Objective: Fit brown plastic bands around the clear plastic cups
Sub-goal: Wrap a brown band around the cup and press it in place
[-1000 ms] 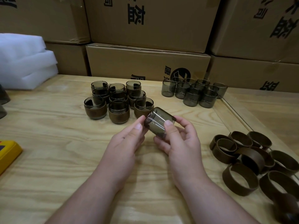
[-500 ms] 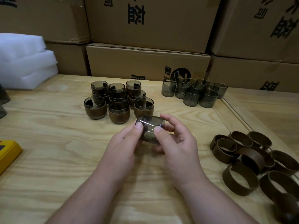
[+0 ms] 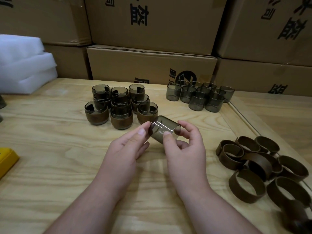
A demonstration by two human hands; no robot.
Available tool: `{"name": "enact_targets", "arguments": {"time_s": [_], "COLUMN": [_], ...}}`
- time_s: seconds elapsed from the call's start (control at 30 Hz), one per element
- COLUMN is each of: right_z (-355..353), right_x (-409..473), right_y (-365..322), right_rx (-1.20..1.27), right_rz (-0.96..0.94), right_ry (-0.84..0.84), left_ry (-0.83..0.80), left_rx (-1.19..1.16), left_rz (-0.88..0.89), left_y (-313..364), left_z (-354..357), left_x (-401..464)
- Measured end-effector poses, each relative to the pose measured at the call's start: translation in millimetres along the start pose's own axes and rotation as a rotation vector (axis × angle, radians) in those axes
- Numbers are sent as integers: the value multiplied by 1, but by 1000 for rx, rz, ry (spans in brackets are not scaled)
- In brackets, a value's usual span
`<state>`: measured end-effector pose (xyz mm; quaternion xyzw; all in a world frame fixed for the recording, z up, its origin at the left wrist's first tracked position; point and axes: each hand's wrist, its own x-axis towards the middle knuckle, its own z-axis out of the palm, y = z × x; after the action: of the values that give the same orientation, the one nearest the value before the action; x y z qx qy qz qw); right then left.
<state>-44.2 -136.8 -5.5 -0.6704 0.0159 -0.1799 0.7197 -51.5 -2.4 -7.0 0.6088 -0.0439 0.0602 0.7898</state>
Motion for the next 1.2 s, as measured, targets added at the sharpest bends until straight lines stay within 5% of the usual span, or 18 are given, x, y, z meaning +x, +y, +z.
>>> {"name": "enact_targets", "arguments": {"time_s": [0.53, 0.93, 1.2], "right_z": [2, 0, -6], "right_x": [-10, -11, -11], "right_y": [-11, -16, -14], "right_rx": [83, -232, -105], "right_rz": [-149, -103, -157], "right_ry": [-112, -469, -528], "left_ry": [-16, 46, 19], "left_rx": [49, -20, 35], "left_rz": [-36, -3, -10], "left_y": [4, 2, 2], "left_z": [-2, -4, 0], "left_x": [-2, -1, -1]}}
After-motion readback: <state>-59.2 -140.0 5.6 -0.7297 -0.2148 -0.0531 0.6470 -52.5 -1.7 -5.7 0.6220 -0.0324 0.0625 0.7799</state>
